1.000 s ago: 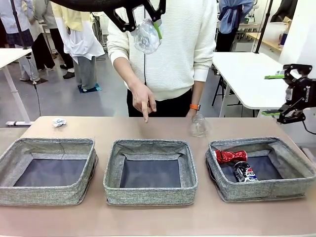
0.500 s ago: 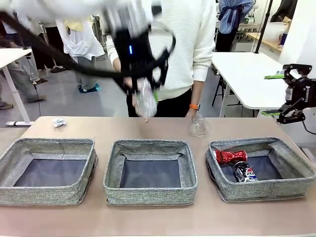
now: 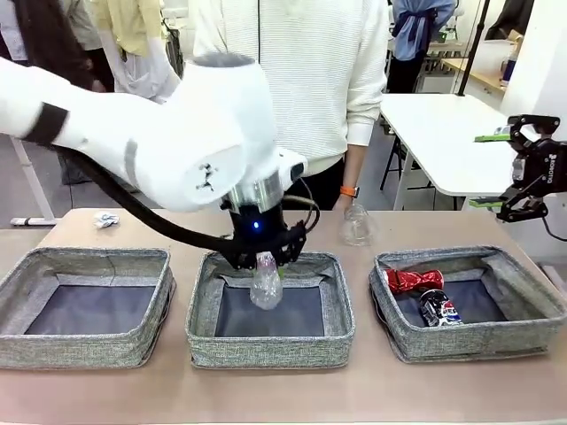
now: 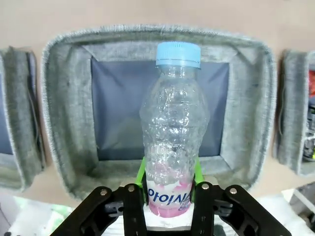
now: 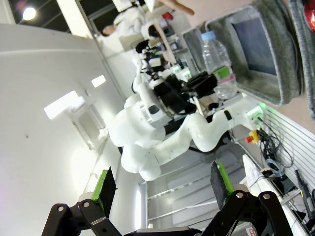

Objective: Sort the waste into the appropriate baskets.
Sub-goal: Place the picked waste into the Fabric basket indicated by the person.

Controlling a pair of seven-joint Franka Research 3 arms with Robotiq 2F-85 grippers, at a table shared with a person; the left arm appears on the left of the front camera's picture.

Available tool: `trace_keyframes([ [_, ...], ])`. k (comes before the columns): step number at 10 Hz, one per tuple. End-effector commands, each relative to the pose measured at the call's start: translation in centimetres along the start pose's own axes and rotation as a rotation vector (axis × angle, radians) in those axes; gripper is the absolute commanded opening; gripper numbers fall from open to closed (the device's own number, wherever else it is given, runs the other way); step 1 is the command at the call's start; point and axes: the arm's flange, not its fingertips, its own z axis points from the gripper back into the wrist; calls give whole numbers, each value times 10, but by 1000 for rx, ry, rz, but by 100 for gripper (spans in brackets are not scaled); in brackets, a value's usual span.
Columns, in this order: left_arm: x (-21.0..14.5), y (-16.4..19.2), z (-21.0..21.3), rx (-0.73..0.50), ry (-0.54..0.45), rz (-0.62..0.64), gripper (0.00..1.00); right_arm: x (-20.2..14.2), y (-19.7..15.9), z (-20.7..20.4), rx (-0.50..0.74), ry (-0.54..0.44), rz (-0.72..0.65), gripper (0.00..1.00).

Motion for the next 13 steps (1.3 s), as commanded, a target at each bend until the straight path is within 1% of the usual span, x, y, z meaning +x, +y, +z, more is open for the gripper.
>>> trace_keyframes([
  [1,10,-14,11,33,-21,33,37,1,3,-1,9,-8,9,100],
  [3,14,-13,12,38,-21,33,37,1,3,-1,9,-8,9,100],
  [4,15,-13,11,28,-22,28,94,1,3,-1,9,-8,9,100],
  [5,15,-15,12,36,-29,24,94,1,3,-1,9,-8,9,100],
  [6,15,-14,14,21,-25,28,100,1,3,-1,9,-8,9,100],
  [7,16,-12,17,13,-34,33,98,1,3,-1,9,-8,9,100],
  [8,17,-10,20,0,-39,37,100,1,3,-1,9,-8,9,100],
  [10,19,-8,27,-18,-49,41,100,1,3,-1,9,-8,9,100],
  [13,19,-5,36,-61,-43,14,100,1,3,-1,9,-8,9,100],
])
